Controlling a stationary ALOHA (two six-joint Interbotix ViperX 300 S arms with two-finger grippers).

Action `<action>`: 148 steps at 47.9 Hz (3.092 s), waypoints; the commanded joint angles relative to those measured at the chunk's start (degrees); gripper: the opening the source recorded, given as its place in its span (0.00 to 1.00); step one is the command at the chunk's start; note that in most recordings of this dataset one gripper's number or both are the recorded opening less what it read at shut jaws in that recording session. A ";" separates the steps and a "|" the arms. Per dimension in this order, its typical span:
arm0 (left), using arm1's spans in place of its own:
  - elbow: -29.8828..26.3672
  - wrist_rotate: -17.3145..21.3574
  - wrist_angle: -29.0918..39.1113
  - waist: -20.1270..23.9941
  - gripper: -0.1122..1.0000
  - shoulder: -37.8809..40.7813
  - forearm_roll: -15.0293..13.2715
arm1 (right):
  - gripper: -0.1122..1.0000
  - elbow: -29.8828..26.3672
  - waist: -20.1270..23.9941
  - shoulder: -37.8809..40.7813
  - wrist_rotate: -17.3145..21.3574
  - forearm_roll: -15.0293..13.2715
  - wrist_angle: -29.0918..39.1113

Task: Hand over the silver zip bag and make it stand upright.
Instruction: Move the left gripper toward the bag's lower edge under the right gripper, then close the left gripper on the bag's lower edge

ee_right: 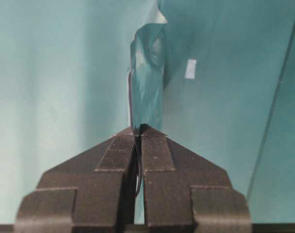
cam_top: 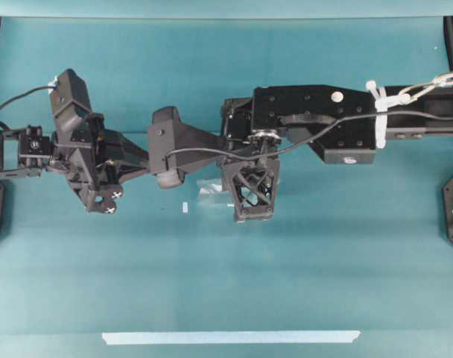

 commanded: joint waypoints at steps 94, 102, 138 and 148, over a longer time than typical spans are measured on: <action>-8.79 23.91 -28.21 -3.34 0.94 32.08 0.53 | 0.12 0.53 0.62 -0.79 2.20 -0.09 -1.32; -10.37 23.91 -33.31 -3.16 0.94 35.16 0.53 | 0.13 1.05 0.70 -0.88 2.20 0.00 -1.32; -13.97 21.88 -39.20 -4.13 0.89 40.61 0.53 | 0.13 1.41 0.62 -0.79 2.37 0.00 -2.20; -14.85 21.80 -40.96 -4.31 0.74 41.92 0.53 | 0.12 1.41 0.62 -0.79 2.37 0.00 -2.11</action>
